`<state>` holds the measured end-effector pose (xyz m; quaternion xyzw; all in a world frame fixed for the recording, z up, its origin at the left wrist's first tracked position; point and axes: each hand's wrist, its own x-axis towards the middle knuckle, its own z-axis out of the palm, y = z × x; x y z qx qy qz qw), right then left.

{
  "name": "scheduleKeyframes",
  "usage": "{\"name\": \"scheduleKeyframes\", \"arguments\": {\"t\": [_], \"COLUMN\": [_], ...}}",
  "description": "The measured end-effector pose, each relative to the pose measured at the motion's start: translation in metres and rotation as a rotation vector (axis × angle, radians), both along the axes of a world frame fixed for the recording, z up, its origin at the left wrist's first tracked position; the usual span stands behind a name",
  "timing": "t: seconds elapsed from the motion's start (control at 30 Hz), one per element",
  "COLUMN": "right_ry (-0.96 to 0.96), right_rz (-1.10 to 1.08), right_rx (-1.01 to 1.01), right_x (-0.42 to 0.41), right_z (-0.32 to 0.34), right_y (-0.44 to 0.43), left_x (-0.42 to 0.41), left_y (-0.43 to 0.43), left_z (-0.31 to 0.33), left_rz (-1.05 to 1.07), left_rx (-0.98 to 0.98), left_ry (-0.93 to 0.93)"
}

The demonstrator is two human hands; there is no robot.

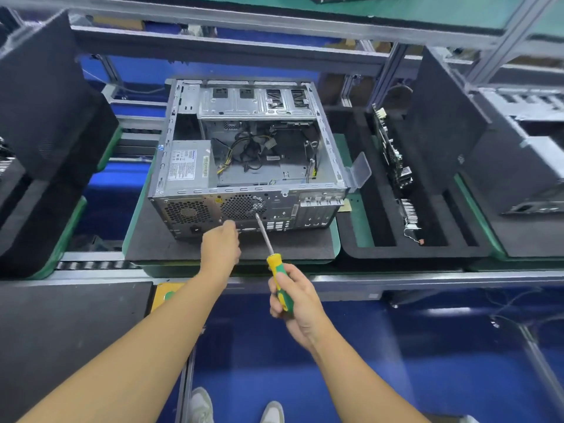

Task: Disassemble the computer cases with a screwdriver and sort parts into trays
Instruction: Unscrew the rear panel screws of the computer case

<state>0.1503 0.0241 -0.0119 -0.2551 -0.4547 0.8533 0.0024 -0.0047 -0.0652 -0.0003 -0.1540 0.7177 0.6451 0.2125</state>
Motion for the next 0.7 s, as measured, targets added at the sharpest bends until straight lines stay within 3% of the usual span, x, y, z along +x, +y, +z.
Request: {"name": "scheduleKeyframes", "arguments": {"t": [0.13,0.23,0.33,0.43,0.57,0.7], "right_ry": [0.142,0.21,0.192,0.141,0.075,0.061], "right_rz": [-0.113,-0.188,-0.321,-0.434,-0.46,-0.457], "right_rx": [-0.044,-0.057,0.008,0.096,0.196,0.228], "right_x": [0.002,0.013,0.038,0.068,0.099,0.114], "right_z": [0.03,0.052,0.061,0.06,0.051,0.043], "right_y": [0.048,0.088,0.129,0.161,0.183,0.187], "left_x": [0.03,0.05,0.064,0.071,0.059,0.049], "left_y": [0.046,0.087,0.137,0.19,0.242,0.262], "left_z": [0.018,0.026,0.029,0.02,0.0,-0.015], "left_rz": [-0.663,-0.906,-0.976,-0.892,-0.91,-1.022], "left_rx": [-0.072,0.046,-0.02,-0.145,-0.471,-0.597], "left_ry": [0.051,0.062,0.142,0.185,0.458,0.484]}}
